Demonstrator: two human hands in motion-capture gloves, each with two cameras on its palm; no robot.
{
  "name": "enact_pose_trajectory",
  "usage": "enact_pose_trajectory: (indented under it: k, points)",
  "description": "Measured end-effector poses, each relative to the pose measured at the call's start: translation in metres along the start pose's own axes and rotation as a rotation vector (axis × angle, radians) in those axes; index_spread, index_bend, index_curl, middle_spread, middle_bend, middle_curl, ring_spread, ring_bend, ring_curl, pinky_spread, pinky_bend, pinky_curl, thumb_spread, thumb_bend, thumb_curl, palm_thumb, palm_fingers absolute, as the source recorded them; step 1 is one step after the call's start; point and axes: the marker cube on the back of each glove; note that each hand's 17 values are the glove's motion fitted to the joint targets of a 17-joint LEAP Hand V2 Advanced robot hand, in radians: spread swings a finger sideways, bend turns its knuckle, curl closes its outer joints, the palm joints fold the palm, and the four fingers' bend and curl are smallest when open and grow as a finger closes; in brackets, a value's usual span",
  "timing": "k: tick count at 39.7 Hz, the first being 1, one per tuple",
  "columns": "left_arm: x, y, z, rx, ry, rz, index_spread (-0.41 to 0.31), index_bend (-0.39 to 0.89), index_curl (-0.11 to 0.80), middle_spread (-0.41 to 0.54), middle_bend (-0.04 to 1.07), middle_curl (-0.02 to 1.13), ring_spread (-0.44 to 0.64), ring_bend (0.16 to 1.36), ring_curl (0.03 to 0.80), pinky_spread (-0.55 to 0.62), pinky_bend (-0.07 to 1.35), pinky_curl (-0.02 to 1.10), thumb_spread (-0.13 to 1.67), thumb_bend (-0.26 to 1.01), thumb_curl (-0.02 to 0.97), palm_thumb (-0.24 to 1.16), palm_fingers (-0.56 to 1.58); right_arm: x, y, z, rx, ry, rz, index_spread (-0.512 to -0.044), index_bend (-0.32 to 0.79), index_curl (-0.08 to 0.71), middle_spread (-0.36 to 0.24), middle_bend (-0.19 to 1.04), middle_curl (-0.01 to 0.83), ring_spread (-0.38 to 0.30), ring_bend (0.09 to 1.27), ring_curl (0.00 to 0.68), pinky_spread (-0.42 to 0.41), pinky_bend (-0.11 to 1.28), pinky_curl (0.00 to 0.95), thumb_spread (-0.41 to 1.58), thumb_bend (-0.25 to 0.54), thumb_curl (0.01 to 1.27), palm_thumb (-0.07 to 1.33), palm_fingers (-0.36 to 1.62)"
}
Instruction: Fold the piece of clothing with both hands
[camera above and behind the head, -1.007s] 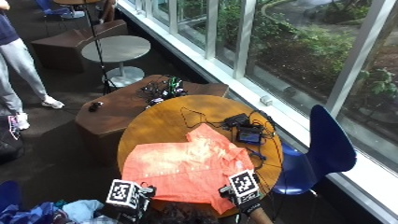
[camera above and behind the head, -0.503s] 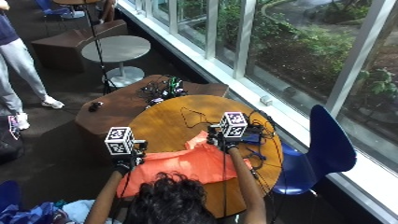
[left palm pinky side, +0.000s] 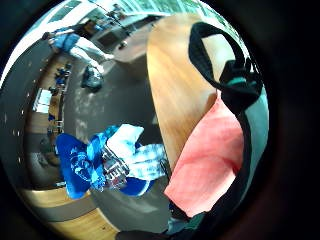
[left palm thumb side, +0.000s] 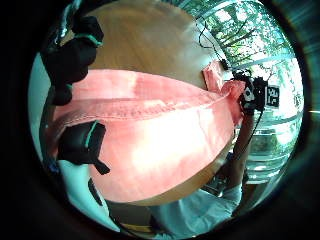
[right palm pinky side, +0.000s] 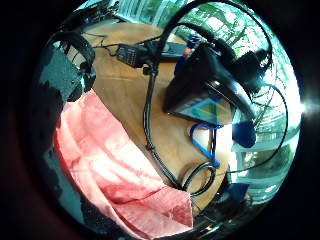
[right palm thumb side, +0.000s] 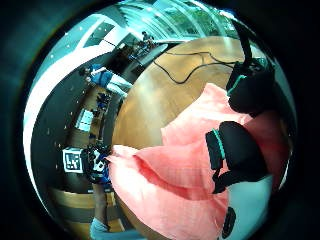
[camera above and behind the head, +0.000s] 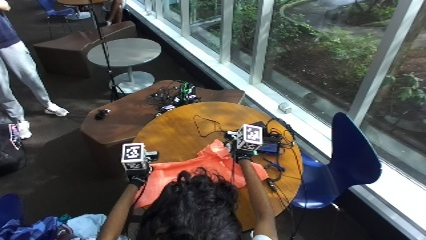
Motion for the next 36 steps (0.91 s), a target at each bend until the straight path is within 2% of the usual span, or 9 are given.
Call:
enact_pose_trajectory:
  k: [7, 13, 17, 22, 24, 27, 28, 31, 36]
  points:
    - [-0.008, 0.009, 0.005, 0.197, -0.140, -0.008, -0.251, 0.09, 0.373, -0.300, 0.31, 0.47, -0.35, 0.67, 0.422, -0.25, 0.49, 0.48, 1.03, -0.01, 0.369, 0.77, 0.86, 0.055, 0.018, -0.010, 0.169, -0.185, 0.205, -0.310, 0.26, 0.443, -0.240, 0.40, 0.454, -0.242, 0.59, 0.439, -0.260, 0.54, 0.402, 1.04, -0.014, 0.38, 0.88, 1.07]
    - [0.016, 0.054, 0.007, 0.114, -0.095, 0.029, -0.232, 0.10, 0.343, -0.277, 0.25, 0.44, -0.32, 0.61, 0.383, -0.20, 0.47, 0.47, 1.05, -0.02, 0.364, 0.77, 0.84, 0.093, 0.092, -0.025, 0.099, -0.103, 0.437, -0.309, 0.12, 0.412, -0.222, 0.26, 0.419, -0.217, 0.51, 0.410, -0.233, 0.57, 0.405, 1.06, -0.021, 0.40, 0.87, 1.03]
    - [0.022, 0.068, 0.021, 0.023, -0.067, 0.018, -0.224, 0.14, 0.348, -0.260, 0.22, 0.43, -0.27, 0.55, 0.369, -0.15, 0.44, 0.46, 1.11, -0.04, 0.337, 0.67, 0.81, 0.108, 0.122, -0.017, 0.014, 0.006, 0.562, -0.302, 0.02, 0.350, -0.180, 0.22, 0.413, -0.179, 0.55, 0.420, -0.210, 0.62, 0.419, 1.12, -0.054, 0.38, 0.73, 0.99]
    - [0.028, 0.075, 0.040, -0.075, -0.042, -0.019, -0.196, 0.16, 0.361, -0.177, 0.15, 0.43, -0.13, 0.48, 0.363, -0.07, 0.42, 0.47, 1.24, -0.06, 0.276, 0.47, 0.61, 0.112, 0.137, 0.006, -0.122, -0.005, 0.648, -0.291, -0.18, 0.187, -0.136, 0.23, 0.424, -0.178, 0.73, 0.455, -0.255, 0.80, 0.455, 1.16, -0.094, 0.32, 0.48, 1.06]
    - [0.029, 0.075, 0.049, -0.105, -0.033, -0.021, -0.199, 0.15, 0.360, -0.192, 0.19, 0.43, -0.14, 0.50, 0.365, -0.07, 0.42, 0.47, 1.23, -0.03, 0.284, 0.49, 0.71, 0.112, 0.136, 0.015, -0.143, -0.021, 0.670, -0.292, -0.11, 0.165, -0.130, 0.25, 0.430, -0.173, 0.73, 0.457, -0.253, 0.80, 0.453, 1.17, -0.056, 0.32, 0.47, 1.05]
    - [0.031, 0.075, 0.061, -0.175, -0.024, -0.016, -0.166, 0.13, 0.355, -0.108, 0.11, 0.39, -0.02, 0.44, 0.348, -0.01, 0.46, 0.47, 1.37, -0.05, 0.229, 0.34, 0.48, 0.114, 0.130, 0.029, -0.134, -0.023, 0.702, -0.293, -0.18, 0.086, -0.071, 0.26, 0.439, -0.182, 0.82, 0.481, -0.274, 0.89, 0.477, 1.18, -0.065, 0.30, 0.38, 1.05]
    - [0.032, 0.075, 0.064, -0.200, -0.020, -0.015, -0.161, 0.14, 0.357, -0.091, 0.11, 0.39, 0.00, 0.45, 0.354, 0.01, 0.46, 0.48, 1.39, -0.04, 0.218, 0.32, 0.45, 0.114, 0.128, 0.033, -0.118, -0.020, 0.712, -0.294, -0.16, 0.069, -0.062, 0.26, 0.441, -0.182, 0.83, 0.482, -0.275, 0.90, 0.478, 1.18, -0.057, 0.30, 0.37, 1.04]
    - [0.034, 0.076, 0.069, -0.237, -0.007, -0.010, -0.152, 0.15, 0.359, -0.053, 0.12, 0.38, 0.07, 0.45, 0.349, 0.07, 0.47, 0.48, 1.44, -0.05, 0.184, 0.21, 0.37, 0.116, 0.123, 0.039, -0.046, -0.003, 0.732, -0.273, 0.14, 0.137, -0.136, 0.27, 0.450, -0.188, 0.74, 0.464, -0.284, 0.83, 0.464, 1.18, 0.026, 0.33, 0.49, 1.17]
    - [0.039, 0.071, 0.073, -0.237, 0.010, 0.011, -0.141, 0.17, 0.361, -0.019, 0.14, 0.35, 0.14, 0.46, 0.331, 0.14, 0.46, 0.46, 1.50, -0.03, 0.155, 0.13, 0.35, 0.122, 0.120, 0.036, 0.013, -0.053, 0.752, -0.270, 0.33, 0.229, -0.184, 0.17, 0.433, -0.228, 0.70, 0.454, -0.317, 0.75, 0.438, 1.10, 0.103, 0.40, 0.72, 1.25]
